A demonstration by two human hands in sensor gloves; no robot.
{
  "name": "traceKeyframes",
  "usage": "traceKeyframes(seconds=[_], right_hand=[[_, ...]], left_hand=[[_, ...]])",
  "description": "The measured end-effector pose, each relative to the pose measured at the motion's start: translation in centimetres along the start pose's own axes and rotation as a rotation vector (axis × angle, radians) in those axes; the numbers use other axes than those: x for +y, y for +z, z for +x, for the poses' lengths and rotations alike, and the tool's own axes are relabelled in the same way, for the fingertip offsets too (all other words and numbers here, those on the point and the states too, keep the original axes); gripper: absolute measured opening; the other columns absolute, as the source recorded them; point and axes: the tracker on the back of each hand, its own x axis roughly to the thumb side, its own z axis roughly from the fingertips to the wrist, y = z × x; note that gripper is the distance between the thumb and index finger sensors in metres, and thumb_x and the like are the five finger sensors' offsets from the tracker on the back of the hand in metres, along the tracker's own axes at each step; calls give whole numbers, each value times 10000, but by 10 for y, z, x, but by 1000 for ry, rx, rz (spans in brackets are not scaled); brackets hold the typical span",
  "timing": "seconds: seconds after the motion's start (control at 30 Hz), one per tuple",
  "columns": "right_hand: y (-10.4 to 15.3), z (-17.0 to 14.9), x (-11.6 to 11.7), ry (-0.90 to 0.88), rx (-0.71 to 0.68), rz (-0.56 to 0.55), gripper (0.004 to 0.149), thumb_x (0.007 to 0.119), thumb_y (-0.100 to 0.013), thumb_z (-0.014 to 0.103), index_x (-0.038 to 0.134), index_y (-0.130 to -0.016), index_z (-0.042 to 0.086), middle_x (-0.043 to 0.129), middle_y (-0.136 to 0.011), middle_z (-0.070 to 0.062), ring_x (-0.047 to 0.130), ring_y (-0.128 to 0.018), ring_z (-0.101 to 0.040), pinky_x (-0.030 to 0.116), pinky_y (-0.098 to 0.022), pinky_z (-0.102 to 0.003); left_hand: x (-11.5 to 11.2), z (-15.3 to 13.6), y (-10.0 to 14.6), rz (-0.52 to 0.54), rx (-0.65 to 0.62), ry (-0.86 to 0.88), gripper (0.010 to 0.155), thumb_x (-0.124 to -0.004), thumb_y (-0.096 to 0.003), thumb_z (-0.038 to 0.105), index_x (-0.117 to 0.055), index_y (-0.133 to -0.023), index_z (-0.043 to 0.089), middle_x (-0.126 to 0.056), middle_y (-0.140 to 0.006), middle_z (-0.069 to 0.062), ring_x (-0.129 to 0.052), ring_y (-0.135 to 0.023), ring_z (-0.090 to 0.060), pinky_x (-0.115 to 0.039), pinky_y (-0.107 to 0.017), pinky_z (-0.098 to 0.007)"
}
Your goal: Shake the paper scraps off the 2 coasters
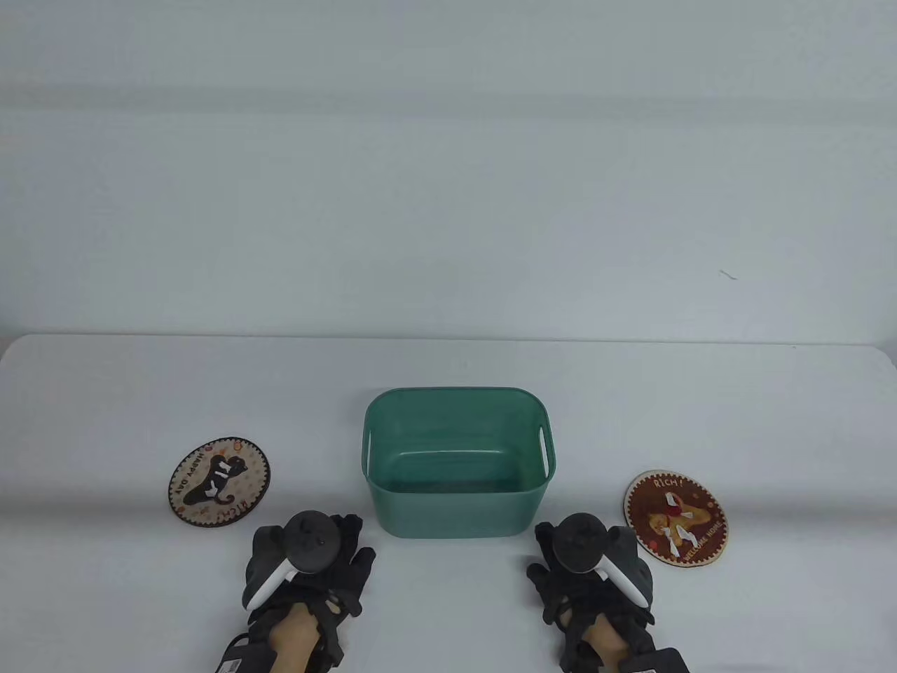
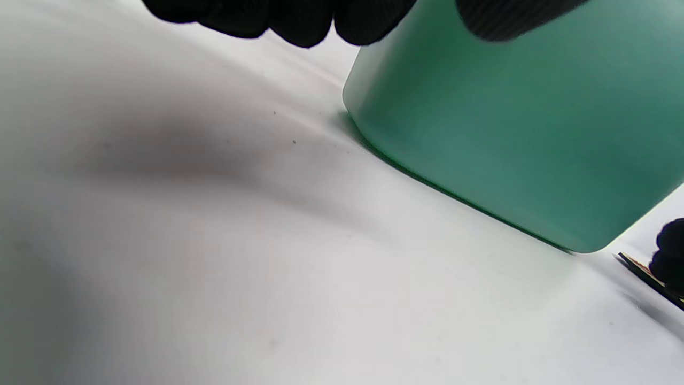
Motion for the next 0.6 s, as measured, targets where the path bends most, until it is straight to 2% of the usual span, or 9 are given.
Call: traceKeyframes(seconds=[0.6], right_hand=[[-1, -6, -6, -46, -5, -4, 643, 672, -455, 412, 322, -965, 238, 371, -1026, -95, 427, -958, -361, 473, -676, -511]], left_hand=[[0, 1, 1, -11, 0, 5, 660, -627, -476, 515, -481, -1017, 166, -491, -1044, -149, -517, -950, -468, -550, -670, -563]])
